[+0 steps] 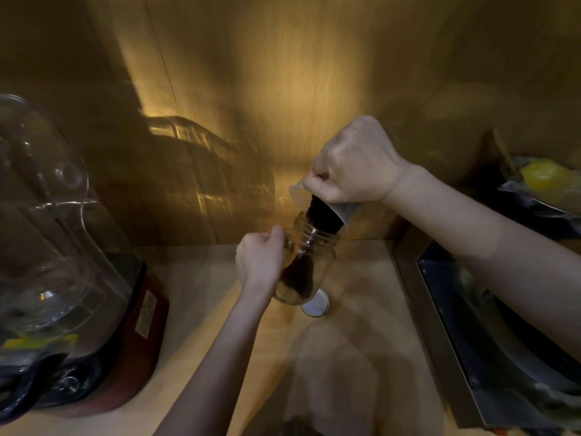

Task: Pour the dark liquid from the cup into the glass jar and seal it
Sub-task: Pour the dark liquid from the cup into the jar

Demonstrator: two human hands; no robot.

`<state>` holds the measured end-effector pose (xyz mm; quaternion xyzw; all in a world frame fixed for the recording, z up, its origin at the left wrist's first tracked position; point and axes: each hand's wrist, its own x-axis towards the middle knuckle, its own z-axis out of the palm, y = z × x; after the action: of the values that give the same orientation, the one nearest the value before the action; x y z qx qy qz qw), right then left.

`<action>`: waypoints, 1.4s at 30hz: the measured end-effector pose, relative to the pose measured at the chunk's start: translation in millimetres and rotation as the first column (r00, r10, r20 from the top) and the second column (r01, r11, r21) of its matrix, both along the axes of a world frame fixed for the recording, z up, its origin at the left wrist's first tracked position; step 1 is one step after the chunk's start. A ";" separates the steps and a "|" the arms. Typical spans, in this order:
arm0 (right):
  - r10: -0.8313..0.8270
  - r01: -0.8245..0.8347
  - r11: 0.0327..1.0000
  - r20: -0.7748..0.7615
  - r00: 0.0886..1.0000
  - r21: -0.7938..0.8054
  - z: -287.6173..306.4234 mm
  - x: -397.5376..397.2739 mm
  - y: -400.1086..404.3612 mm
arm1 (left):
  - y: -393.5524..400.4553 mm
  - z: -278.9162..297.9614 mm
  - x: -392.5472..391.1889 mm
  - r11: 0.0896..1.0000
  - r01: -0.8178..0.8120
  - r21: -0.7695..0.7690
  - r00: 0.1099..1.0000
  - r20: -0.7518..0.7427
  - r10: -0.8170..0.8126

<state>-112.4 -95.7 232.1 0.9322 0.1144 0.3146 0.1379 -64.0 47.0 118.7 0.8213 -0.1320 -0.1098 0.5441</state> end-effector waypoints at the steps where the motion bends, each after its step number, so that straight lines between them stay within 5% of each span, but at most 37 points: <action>1: 0.000 0.000 1.000 0.008 1.000 0.000 -0.1 0.1 -0.5 | -0.3 0.6 -0.2 1.000 0.006 -0.001 1.000 -0.002 -0.006; 42: 0.062 -0.059 0.995 0.043 0.997 -0.077 2.1 1.5 3.0 | -1.9 0.5 0.4 1.000 0.019 -0.024 0.997 -0.068 -0.020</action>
<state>-110.9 -92.7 234.2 0.9150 0.1513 0.3351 0.1662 -63.6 45.1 119.2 0.8093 -0.1226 -0.1416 0.5568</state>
